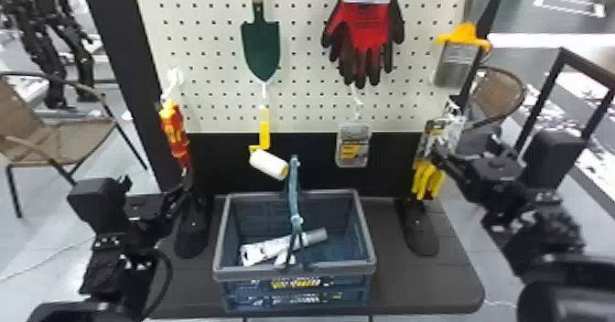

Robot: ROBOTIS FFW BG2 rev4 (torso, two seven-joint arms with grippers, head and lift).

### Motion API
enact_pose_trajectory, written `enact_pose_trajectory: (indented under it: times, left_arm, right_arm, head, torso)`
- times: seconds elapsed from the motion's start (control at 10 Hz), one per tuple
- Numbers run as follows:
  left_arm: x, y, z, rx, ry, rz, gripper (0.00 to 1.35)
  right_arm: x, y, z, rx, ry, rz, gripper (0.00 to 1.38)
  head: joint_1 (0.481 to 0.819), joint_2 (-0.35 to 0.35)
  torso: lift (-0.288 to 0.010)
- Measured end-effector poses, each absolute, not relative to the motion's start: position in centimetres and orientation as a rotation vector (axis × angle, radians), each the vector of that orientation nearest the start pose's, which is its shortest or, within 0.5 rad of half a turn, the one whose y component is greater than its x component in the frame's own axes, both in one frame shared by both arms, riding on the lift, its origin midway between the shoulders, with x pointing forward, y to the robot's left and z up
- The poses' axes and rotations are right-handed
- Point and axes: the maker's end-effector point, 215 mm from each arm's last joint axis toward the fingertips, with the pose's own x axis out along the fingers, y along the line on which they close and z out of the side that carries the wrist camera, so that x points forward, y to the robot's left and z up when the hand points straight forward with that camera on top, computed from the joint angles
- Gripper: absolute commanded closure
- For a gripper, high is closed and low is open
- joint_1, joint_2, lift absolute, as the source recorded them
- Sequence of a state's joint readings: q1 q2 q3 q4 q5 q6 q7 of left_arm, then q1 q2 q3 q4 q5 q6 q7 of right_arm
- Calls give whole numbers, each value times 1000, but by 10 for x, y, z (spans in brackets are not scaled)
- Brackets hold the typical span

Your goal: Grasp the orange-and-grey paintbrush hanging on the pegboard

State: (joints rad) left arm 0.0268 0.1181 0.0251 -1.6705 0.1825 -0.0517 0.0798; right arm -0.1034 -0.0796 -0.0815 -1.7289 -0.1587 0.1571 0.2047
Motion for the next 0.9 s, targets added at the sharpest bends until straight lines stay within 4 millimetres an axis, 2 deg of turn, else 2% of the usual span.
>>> enact_pose_trajectory:
  times: [0.4, 0.7, 0.9]
  left_arm:
    - [588, 294, -284, -69, -121, 94, 147]
    - [589, 294, -284, -69, -120, 93, 147]
    - [590, 292, -284, -67, -119, 90, 147]
  right_arm:
    - [628, -291, -170, 89, -177, 163, 168]
    - [632, -310, -126, 98, -218, 212, 145]
    - [636, -313, -102, 97, -227, 278, 140]
  head:
    - [549, 0]
    - [549, 0]
    - [549, 0]
  torso:
    - [-100]
    - [-100]
    - [-100]
